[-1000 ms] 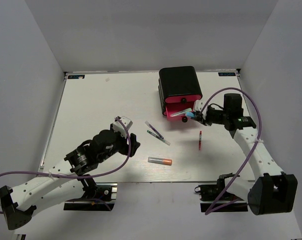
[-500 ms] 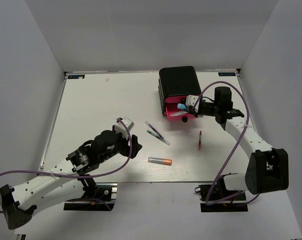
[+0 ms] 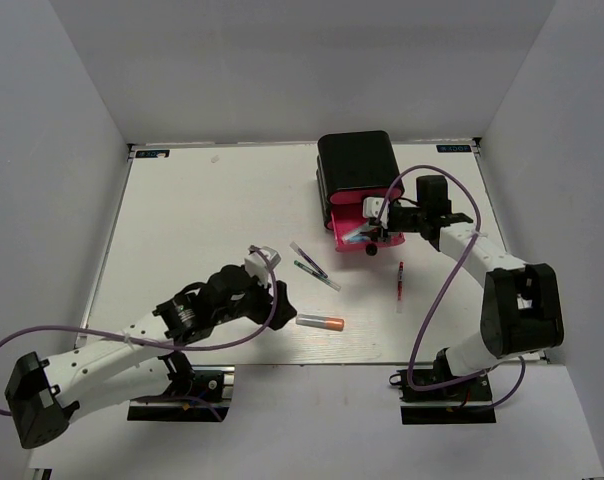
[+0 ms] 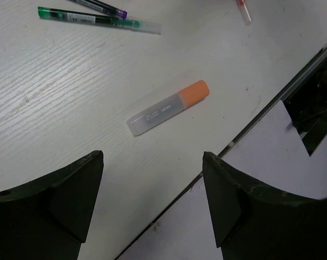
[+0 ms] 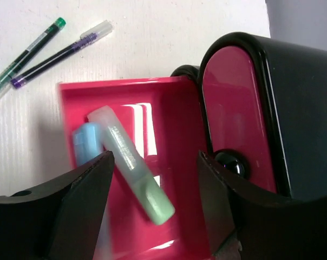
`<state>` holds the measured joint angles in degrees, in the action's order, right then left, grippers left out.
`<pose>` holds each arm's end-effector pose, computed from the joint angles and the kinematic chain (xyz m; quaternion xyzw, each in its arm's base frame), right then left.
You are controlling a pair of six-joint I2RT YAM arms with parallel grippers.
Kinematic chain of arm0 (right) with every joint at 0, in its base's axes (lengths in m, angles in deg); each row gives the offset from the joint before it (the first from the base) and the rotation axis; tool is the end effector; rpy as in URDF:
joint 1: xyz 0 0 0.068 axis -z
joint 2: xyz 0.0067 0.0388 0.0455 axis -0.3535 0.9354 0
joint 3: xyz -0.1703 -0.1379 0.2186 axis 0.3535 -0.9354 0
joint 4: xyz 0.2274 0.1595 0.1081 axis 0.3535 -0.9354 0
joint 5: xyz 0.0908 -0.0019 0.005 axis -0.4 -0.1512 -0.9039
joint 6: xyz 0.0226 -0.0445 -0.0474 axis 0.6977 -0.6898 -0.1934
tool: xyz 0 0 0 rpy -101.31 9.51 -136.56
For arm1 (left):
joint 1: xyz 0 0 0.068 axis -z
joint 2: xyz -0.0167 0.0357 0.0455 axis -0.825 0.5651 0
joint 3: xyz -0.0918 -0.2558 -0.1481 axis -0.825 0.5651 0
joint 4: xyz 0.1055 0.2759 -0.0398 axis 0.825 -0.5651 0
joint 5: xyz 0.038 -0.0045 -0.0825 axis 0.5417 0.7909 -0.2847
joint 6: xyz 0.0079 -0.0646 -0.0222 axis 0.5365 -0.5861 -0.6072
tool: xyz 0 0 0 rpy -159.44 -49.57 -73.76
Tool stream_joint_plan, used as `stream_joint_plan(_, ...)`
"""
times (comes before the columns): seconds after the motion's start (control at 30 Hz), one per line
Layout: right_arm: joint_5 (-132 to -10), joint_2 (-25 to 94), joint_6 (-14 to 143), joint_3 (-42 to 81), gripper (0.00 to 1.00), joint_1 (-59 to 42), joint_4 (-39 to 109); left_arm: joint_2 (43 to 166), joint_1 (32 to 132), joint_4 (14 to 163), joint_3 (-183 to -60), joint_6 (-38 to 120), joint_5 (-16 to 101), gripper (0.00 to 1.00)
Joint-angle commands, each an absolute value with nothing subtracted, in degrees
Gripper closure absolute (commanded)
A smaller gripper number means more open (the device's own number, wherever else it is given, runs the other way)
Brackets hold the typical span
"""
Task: Sort the stationery into containers
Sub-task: Place the stationery into the container, then grab a piece of stationery with the left arm
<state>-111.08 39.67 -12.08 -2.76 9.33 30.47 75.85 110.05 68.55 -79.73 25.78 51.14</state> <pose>0.3443 0.1115 0.2454 -0.6684 0.5060 0.1213 0.5315 0.1218 -0.1695 0.2393 0.2112 0.8578 -0.3018 0.3585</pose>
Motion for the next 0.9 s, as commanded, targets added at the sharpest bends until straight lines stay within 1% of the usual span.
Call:
stream_joint_plan(0.0, -111.8, 37.2, -11.0, -0.6, 0.31, 9.2, 32.5, 79.5, 110.8, 68.4, -85.3, 29.3, 48.1, 0.16)
stream_joint_plan(0.1, -112.5, 35.6, -7.5, -0.5, 0.31, 9.2, 32.6, 86.6, 110.8, 67.0, -89.1, 35.4, 46.4, 0.16)
stream_joint_plan(0.2, -113.3, 31.4, -1.7, -2.5, 0.32, 9.6, 34.5, 93.0, 111.3, 66.5, -92.0, 41.0, 44.3, 0.24)
stream_joint_plan(0.3, -113.4, 27.0, 0.4, -4.4, 0.34, 9.5, 37.2, 96.9, 111.9, 66.5, -93.4, 45.0, 43.8, 0.30)
stream_joint_plan(0.33, -113.2, 25.9, 2.1, -4.7, 0.34, 9.5, 36.9, 97.6, 111.9, 66.5, -94.3, 46.6, 43.2, 0.33)
stream_joint_plan(0.37, -113.1, 24.9, 2.8, -4.5, 0.36, 9.6, 36.2, 98.1, 112.7, 66.5, -95.1, 47.2, 43.2, 0.35)
stream_joint_plan(0.43, -112.1, 23.9, 5.8, -4.2, 0.43, 9.6, 35.4, 99.7, 113.9, 66.5, -95.7, 48.6, 42.5, 0.39)
stream_joint_plan(0.47, -111.7, 22.2, 7.6, -4.2, 0.50, 9.6, 33.4, 100.2, 114.0, 66.5, -95.7, 50.1, 42.5, 0.39)
stream_joint_plan(0.5, -111.2, 21.4, 9.3, -4.8, 0.71, 9.8, 32.9, 100.8, 114.9, 66.5, -95.7, 50.9, 42.5, 0.39)
stream_joint_plan(0.57, -111.3, 19.4, 11.0, -6.0, 0.89, 9.9, 30.6, 103.5, 116.5, 66.5, -96.9, 52.5, 43.8, 0.39)
stream_joint_plan(0.6, -111.8, 17.8, 13.2, -7.0, 0.96, 10.1, 30.3, 104.5, 117.1, 66.5, -97.0, 53.9, 43.8, 0.39)
stream_joint_plan(0.63, -112.2, 16.0, 13.8, -8.3, 1.00, 10.1, 29.1, 105.7, 117.6, 66.5, -97.6, 54.5, 44.4, 0.39)
stream_joint_plan(0.67, -112.3, 15.1, 15.5, -9.9, 1.00, 10.1, 28.2, 106.8, 118.9, 66.5, -98.4, 55.1, 45.8, 0.37)
stream_joint_plan(0.7, -112.2, 11.8, 16.1, -10.6, 0.93, 10.2, 28.1, 109.1, 119.5, 66.5, -98.4, 55.8, 46.9, 0.34)
stream_joint_plan(0.77, -110.9, 7.8, 18.0, -14.2, 0.81, 10.4, 28.4, 111.6, 120.8, 67.0, -100.4, 58.2, 48.7, 0.31)
stream_joint_plan(0.8, -110.7, 7.1, 18.5, -14.9, 0.73, 10.4, 27.8, 114.1, 120.8, 67.0, -101.6, 59.3, 48.8, 0.31)
stream_joint_plan(0.87, -109.9, 6.1, 18.8, -16.0, 0.64, 10.8, 26.4, 116.8, 121.4, 67.0, -103.2, 61.8, 48.8, 0.28)
